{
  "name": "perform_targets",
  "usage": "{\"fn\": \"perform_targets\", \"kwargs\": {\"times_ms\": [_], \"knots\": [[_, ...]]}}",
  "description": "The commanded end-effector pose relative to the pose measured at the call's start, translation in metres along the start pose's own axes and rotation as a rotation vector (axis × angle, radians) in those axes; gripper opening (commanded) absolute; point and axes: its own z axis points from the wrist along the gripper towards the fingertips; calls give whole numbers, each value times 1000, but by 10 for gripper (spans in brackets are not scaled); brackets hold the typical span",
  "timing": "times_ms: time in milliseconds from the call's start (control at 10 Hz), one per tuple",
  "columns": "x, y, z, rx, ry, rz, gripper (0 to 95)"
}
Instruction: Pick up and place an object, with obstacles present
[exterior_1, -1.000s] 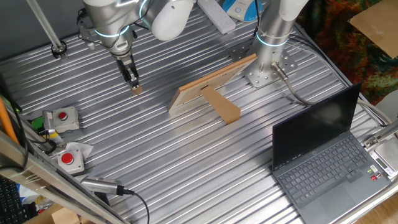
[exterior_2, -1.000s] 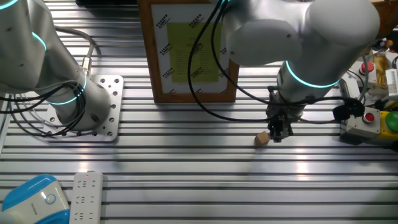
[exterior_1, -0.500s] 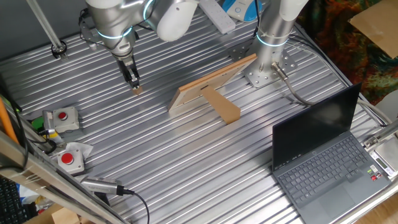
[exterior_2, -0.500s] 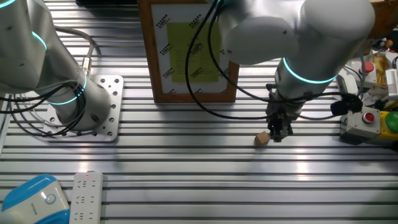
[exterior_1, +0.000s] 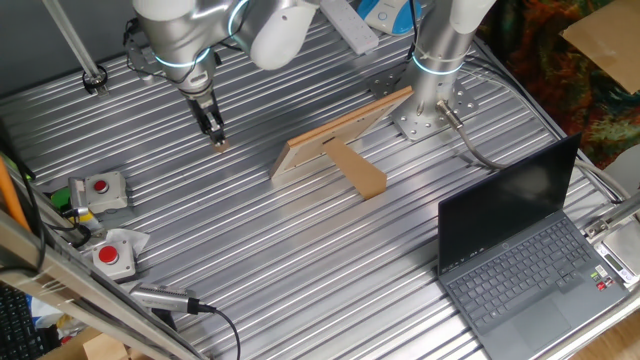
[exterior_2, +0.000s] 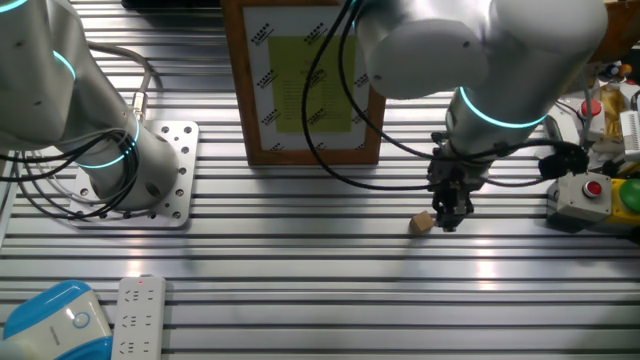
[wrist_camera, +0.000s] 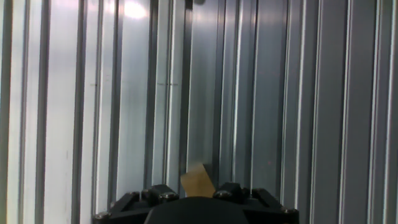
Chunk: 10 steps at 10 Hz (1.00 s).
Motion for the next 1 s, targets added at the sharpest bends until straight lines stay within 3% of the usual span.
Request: {"fn": "perform_targets", "kwargs": {"times_ms": [100,600,1000], "knots": [[2,0,-1,-21,-19,90,0],[2,0,-1,-39,-22,85,0],[2,0,-1,-39,-43,91,0]]}}
